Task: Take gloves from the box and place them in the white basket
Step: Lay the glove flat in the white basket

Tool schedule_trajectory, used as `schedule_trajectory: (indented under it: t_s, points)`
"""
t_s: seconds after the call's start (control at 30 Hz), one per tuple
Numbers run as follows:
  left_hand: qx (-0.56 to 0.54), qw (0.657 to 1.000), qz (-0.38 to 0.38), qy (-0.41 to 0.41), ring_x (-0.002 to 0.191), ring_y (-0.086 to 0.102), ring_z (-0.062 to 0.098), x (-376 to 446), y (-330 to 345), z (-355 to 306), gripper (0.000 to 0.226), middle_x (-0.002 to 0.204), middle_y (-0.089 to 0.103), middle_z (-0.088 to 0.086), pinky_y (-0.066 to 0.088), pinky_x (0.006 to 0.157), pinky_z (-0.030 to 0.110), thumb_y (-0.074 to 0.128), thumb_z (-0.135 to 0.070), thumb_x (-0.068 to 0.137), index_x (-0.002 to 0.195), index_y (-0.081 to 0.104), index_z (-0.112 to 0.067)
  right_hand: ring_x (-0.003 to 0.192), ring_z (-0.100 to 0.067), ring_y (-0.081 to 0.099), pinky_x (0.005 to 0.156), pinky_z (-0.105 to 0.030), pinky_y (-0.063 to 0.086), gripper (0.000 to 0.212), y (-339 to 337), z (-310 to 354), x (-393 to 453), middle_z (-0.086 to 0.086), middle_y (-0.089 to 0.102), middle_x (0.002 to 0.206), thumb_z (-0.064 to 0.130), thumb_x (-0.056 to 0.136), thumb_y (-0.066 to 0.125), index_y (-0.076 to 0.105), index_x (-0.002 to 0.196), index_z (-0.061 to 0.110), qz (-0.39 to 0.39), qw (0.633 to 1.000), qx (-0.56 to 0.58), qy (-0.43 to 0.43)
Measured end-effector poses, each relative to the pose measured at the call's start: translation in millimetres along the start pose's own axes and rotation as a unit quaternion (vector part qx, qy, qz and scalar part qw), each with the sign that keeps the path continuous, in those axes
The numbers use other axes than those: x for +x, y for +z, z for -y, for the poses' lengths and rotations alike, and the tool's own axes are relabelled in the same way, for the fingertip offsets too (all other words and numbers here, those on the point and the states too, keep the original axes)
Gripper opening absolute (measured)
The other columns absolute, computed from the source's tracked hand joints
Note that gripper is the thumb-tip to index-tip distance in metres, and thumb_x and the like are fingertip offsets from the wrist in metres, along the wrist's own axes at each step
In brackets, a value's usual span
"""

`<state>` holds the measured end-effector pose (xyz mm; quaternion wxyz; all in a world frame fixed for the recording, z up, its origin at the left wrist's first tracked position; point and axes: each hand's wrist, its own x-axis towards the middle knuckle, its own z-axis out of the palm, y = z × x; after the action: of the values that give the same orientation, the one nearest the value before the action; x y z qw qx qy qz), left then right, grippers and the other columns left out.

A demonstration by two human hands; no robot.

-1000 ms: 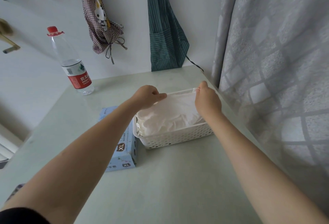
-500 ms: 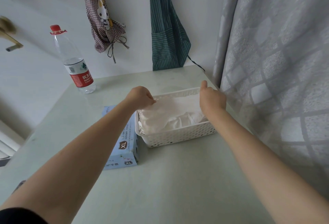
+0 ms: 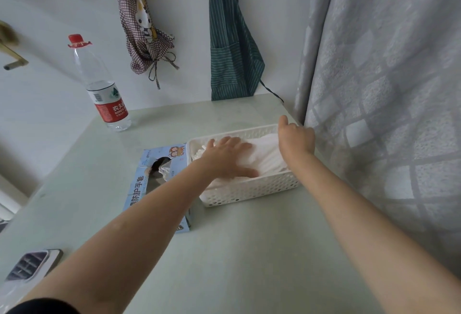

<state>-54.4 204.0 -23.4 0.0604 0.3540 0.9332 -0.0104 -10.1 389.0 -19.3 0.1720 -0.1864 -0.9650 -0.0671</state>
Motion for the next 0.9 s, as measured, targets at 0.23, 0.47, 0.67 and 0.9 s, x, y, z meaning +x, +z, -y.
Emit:
schedule_trajectory:
  t_s: [0.23,0.47,0.67,0.9]
  points:
    - [-0.168,0.964,-0.203,-0.022,0.123,0.050,0.020,-13.5,-23.6,23.2,0.046,0.132,0.058,0.000,0.039,0.104,0.041,0.045,-0.060,0.094,0.123,0.061,-0.029,0.090,-0.034,0.063,0.072,-0.038,0.045,0.021,-17.6,9.5,0.5,-0.017,0.061,0.101,-0.003,0.086,0.052,0.054,0.106,0.006,-0.083,0.996,0.017,-0.003]
    - [-0.222,0.905,-0.274,-0.237,0.077,0.061,0.023,-68.6,-28.7,99.6,0.019,0.088,0.066,-0.001,0.047,0.062,0.030,0.050,-0.023,0.088,0.086,0.069,-0.019,0.075,-0.026,0.050,0.067,-0.036,0.038,0.014,-43.0,109.4,-5.1,-0.004,0.052,0.087,0.015,0.097,0.043,0.053,0.093,0.008,-0.034,0.961,0.226,-0.158]
    - [-0.270,0.895,-0.204,-0.291,0.079,0.059,0.019,-120.1,2.1,152.8,0.013,0.095,0.065,-0.003,0.043,0.063,0.026,0.057,-0.021,0.085,0.088,0.069,-0.026,0.091,-0.025,0.057,0.086,-0.037,0.044,0.018,-51.8,200.3,-30.3,-0.003,0.064,0.094,0.024,0.093,0.053,0.068,0.089,0.014,0.101,0.926,0.254,-0.259]
    - [-0.317,0.886,-0.205,-0.269,0.077,0.056,0.015,-134.6,15.2,156.7,0.010,0.088,0.059,-0.006,0.040,0.059,0.024,0.061,-0.022,0.084,0.084,0.067,-0.030,0.103,-0.027,0.054,0.092,-0.040,0.040,0.025,-39.7,234.9,-42.3,-0.007,0.058,0.106,0.035,0.091,0.058,0.067,0.102,0.015,0.108,0.951,0.112,-0.267]
